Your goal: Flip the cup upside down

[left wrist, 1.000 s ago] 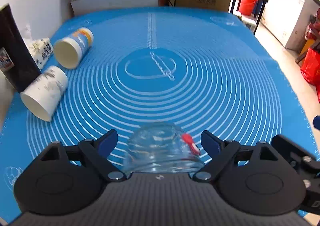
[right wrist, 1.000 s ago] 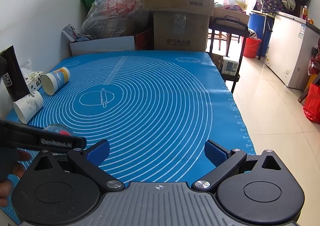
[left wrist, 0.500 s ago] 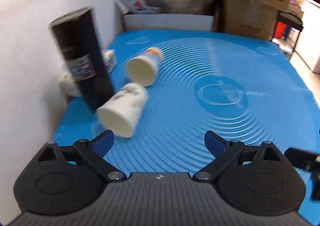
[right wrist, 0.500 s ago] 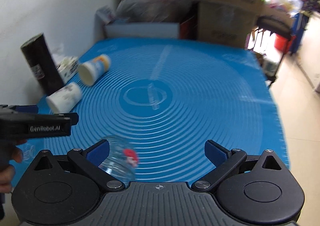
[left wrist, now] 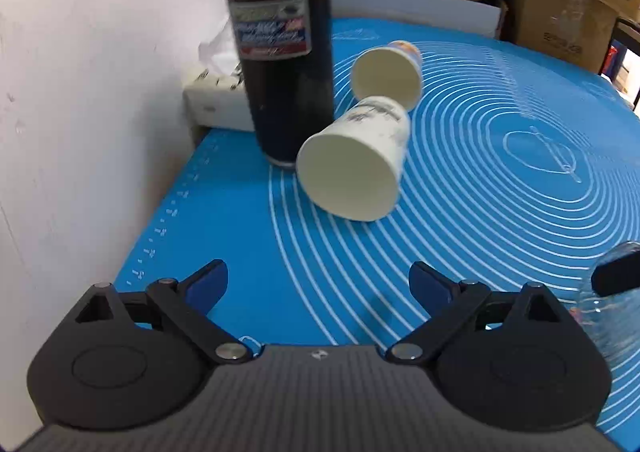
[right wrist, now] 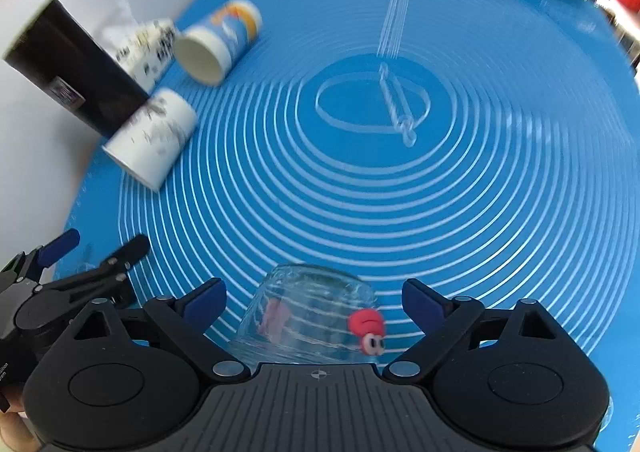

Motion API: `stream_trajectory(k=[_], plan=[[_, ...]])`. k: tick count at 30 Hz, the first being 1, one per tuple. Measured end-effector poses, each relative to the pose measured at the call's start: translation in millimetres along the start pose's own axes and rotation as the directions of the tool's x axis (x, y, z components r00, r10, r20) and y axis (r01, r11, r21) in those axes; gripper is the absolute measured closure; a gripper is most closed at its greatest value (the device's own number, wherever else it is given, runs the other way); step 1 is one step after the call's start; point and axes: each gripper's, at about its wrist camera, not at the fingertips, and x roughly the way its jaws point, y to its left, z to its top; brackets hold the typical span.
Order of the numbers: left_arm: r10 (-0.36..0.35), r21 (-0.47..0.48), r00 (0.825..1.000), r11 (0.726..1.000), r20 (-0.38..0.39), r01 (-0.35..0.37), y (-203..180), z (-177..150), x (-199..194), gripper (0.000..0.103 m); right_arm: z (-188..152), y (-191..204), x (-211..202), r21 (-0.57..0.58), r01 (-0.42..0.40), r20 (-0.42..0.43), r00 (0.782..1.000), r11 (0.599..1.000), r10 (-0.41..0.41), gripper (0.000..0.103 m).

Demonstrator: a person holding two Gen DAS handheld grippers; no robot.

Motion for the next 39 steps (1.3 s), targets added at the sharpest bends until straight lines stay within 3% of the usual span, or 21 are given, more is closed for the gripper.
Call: stream_trajectory(k=[4,9,11,16,19,21,23,26,29,30,35,37,39], plan=[[-0.002,-0.010,1.000,1.000,-0.012,0.002,2.7,-2.4,6.8,0.007,9.7,3.0,19.7,-0.008,0.044,-0.069,0.997,0.999,-0.045,0.013],[0.000,-0.005,1.000,1.000,-0.011,0.000,2.4,-3.5,10.0,0.007,13.8,1.1,27.9,0.012,-0.031,-0.129,0.991,0.999,0.032,0.028],[-0.004,-0.014,1.000,1.000,-0.014,0.004,3.2,-3.9,10.3,0.007,12.1,6.7,26.7,-0.018,-0.018,-0.118,0.993,1.000,0.015,0.029],[-0.016,-0.018,1.000,1.000,-0.013,0.016,3.1,-8.1,7.4,0.007,1.1,8.7,16.3,-0.020,0.000,-0.045,0.999,1.000,0.000,0.029],[-0.029,-0.025,1.000,0.999,-0.008,0.029,2.6,-9.5,4.8,0.007,-11.5,4.1,0.7,0.001,0.021,0.074,0.997,1.000,-0.021,0.029],[-0.038,-0.037,0.999,0.999,-0.001,0.038,1.7,-10.0,2.9,0.007,-19.5,1.6,-7.8,0.025,0.051,0.174,0.983,0.998,-0.054,0.029],[-0.046,-0.043,0.999,0.998,0.010,0.046,0.5,-10.0,1.1,0.007,-29.5,2.0,-13.0,0.053,0.129,0.306,0.942,0.990,-0.139,0.029],[-0.043,-0.038,0.998,0.998,0.037,0.044,-2.6,-10.8,-3.1,0.007,-42.9,1.8,-12.5,0.088,0.230,0.479,0.843,0.969,-0.244,0.029],[-0.036,-0.033,0.998,0.999,0.052,0.038,-5.1,-12.3,-4.2,0.007,-53.1,2.8,0.0,0.111,0.346,0.604,0.721,0.932,-0.340,0.029],[-0.040,-0.036,0.998,0.998,0.051,0.041,-5.1,-12.8,-4.0,0.007,-55.7,2.9,5.8,0.107,0.372,0.625,0.696,0.922,-0.353,0.029],[-0.051,-0.047,0.997,0.997,0.054,0.053,-7.9,-14.2,-3.8,0.007,-73.8,9.6,22.8,0.066,0.457,0.692,0.619,0.887,-0.371,0.029],[-0.061,-0.047,0.997,0.997,0.050,0.064,-10.9,-15.2,-4.5,0.007,-83.4,12.9,19.3,0.060,0.470,0.696,0.613,0.880,-0.375,0.029],[-0.071,-0.042,0.996,0.996,0.049,0.073,-15.1,-17.3,-5.8,0.007,-91.3,11.2,18.1,0.066,0.457,0.690,0.622,0.887,-0.371,0.029]])
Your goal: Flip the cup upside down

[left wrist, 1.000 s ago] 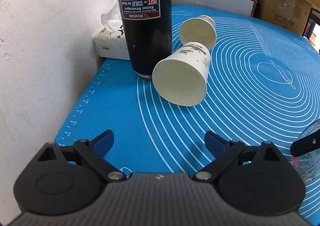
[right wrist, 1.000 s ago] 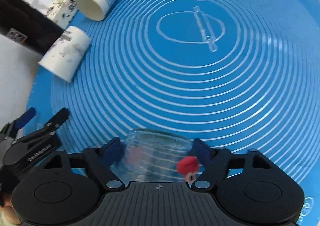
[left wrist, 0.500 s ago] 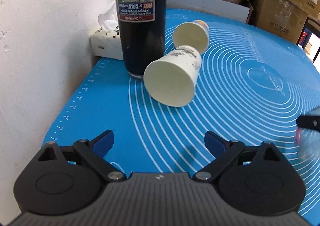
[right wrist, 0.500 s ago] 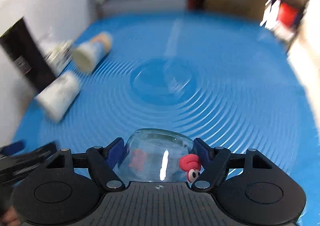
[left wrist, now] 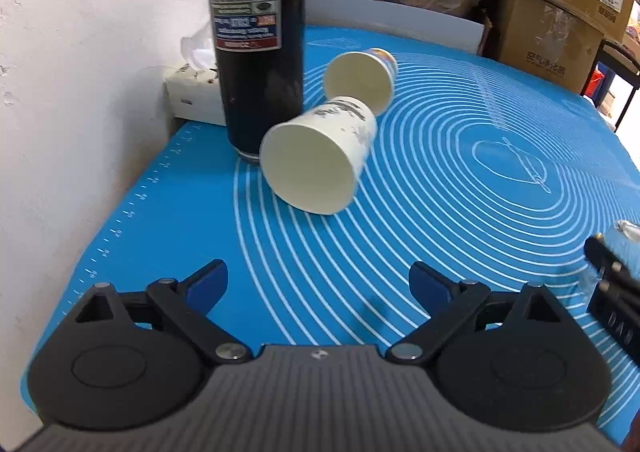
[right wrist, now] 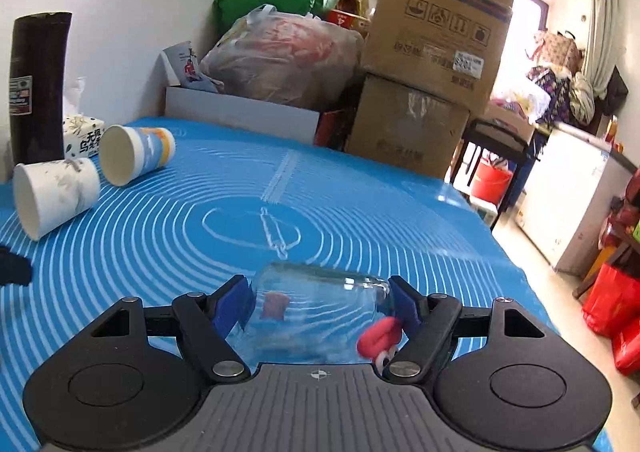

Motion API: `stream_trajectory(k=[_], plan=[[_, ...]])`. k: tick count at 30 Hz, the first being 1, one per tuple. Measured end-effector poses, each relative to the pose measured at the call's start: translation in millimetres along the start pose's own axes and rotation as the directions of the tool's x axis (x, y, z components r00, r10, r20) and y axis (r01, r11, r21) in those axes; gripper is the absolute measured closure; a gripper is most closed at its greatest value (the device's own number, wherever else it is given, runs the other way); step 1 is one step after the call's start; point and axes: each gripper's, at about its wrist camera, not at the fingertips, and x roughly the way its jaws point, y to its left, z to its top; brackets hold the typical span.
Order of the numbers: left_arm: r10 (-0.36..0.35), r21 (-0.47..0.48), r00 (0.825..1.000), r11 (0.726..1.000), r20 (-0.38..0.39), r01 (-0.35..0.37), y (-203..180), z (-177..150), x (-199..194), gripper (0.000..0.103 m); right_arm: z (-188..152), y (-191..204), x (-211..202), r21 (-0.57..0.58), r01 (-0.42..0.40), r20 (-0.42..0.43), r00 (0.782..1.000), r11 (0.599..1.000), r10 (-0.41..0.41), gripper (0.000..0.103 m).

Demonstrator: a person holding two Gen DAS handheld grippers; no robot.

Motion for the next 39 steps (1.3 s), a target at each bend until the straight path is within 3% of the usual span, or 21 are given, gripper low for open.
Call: stream_trajectory(k=[9,11,15,21,30,39], plan=[[-0.035,0.003,0.999,0.999,0.030,0.034,-19.4,-14.4,-8.6,0.007,-14.7,-13.7,-19.3,0.036,-0.032,-0.055,0.998,0.999,0.034,0.029],[-0.047,0.006,0.998,0.999,0.042,0.047,-21.9,-17.6,-13.5,0.007,-13.9,-14.2,-22.7,0.027,-0.037,-0.055,0.998,0.999,0.038,0.024],[-0.075,0.027,0.994,0.997,0.075,0.073,-26.3,-24.8,-29.9,0.007,-13.1,-23.8,-43.4,0.059,-0.072,-0.031,0.997,0.996,0.074,0.000],[-0.089,0.074,0.987,0.994,0.133,0.079,-34.4,-42.0,-64.5,0.007,-22.2,-48.6,-85.5,0.095,-0.116,-0.073,0.990,0.989,0.123,0.000],[-0.102,0.130,0.977,0.988,0.187,0.078,-34.4,-77.7,-108.2,0.007,-57.2,-79.3,-159.4,0.137,-0.093,0.004,0.996,0.986,0.093,0.000],[-0.100,0.135,0.971,0.988,0.217,0.071,-25.3,-93.1,-136.3,0.007,-66.8,-91.1,-194.5,0.180,-0.127,0.023,0.992,0.975,0.125,0.000]])
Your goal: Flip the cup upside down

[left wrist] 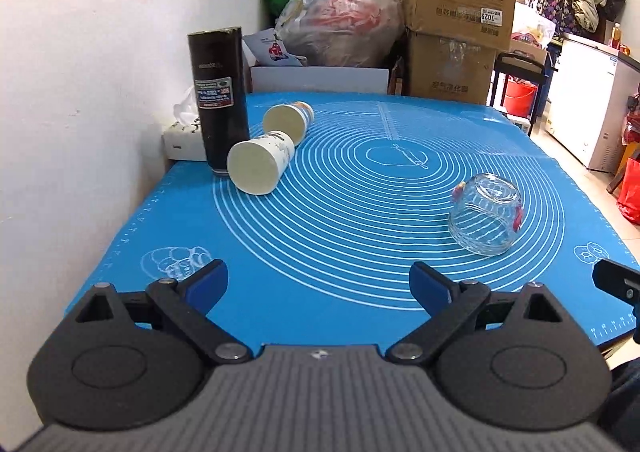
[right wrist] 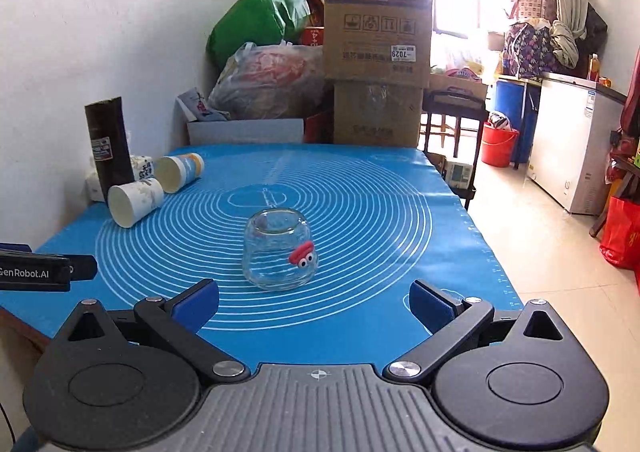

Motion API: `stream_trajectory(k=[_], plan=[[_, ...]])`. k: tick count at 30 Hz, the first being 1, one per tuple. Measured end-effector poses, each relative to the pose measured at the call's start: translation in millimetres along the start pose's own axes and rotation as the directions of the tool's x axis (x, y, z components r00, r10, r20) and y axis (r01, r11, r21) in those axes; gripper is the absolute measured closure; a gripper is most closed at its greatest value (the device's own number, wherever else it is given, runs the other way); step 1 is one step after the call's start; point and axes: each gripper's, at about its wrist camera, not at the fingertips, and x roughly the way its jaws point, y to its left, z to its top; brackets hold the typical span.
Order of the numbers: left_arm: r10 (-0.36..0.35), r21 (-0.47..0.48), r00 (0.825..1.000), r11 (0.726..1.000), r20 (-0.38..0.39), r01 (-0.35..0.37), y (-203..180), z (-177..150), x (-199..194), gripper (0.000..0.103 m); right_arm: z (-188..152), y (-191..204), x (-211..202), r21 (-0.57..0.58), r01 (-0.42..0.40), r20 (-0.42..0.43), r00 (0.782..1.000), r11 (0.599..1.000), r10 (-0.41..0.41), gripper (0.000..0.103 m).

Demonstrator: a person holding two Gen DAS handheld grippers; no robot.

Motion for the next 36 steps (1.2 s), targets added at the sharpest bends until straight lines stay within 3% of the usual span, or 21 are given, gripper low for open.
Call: stream_trajectory(k=[36], plan=[[-0.021,0.006,1.000,1.000,0.014,0.021,0.4,-7.2,-13.3,0.007,-2.0,14.1,-20.8,-0.038,-0.031,-0.003,1.000,0.999,0.031,0.000]])
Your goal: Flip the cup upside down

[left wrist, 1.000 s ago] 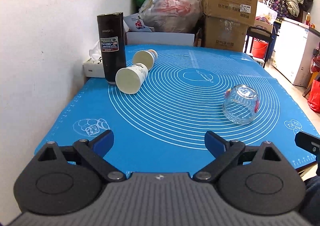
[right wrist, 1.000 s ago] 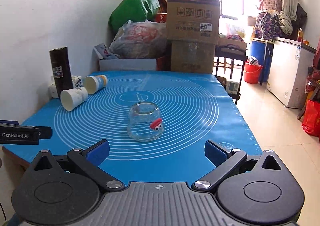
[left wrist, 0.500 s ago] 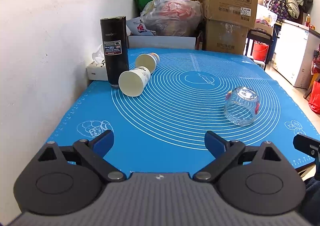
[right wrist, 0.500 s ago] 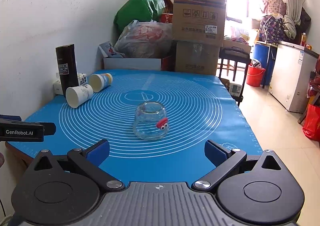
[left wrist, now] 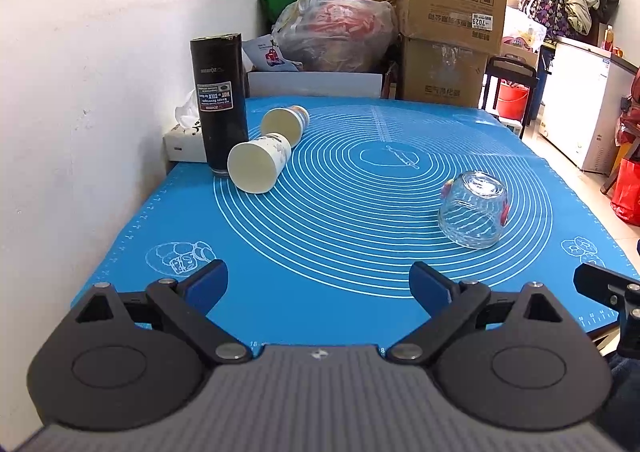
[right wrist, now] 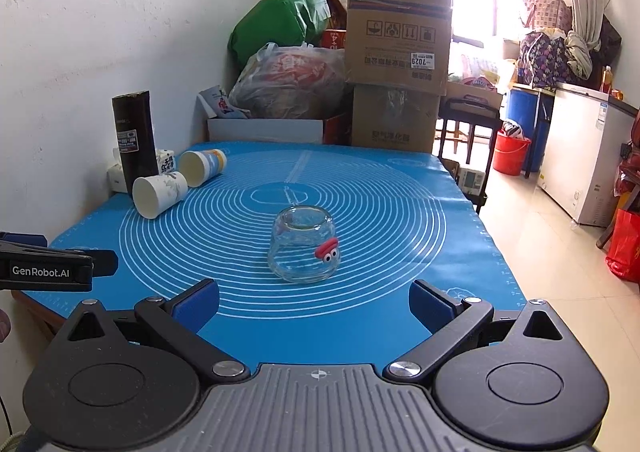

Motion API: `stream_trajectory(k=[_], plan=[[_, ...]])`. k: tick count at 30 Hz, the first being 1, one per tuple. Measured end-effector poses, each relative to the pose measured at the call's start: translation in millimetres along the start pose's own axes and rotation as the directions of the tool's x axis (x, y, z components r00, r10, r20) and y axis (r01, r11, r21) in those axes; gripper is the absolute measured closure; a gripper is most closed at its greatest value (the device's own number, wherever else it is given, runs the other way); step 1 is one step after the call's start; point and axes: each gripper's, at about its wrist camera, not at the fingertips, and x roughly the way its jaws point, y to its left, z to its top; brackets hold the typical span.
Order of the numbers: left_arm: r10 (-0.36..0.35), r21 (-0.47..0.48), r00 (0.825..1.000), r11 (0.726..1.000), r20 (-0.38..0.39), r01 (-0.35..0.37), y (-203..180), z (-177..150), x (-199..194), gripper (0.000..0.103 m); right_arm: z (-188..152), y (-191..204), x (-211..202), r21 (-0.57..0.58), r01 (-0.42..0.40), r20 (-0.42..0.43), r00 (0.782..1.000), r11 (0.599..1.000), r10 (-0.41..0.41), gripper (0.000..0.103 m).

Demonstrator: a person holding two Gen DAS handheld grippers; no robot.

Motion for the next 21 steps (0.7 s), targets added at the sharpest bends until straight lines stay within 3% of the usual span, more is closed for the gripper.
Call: stream_trajectory(k=[21], plan=[[0.002,0.011,1.000,1.000,-0.003,-0.002,-4.2,-0.5,0.8,0.007,1.3,-1.9,6.8,0.012,-0.012,-0.017,1.000,1.000,0.012,0.000]])
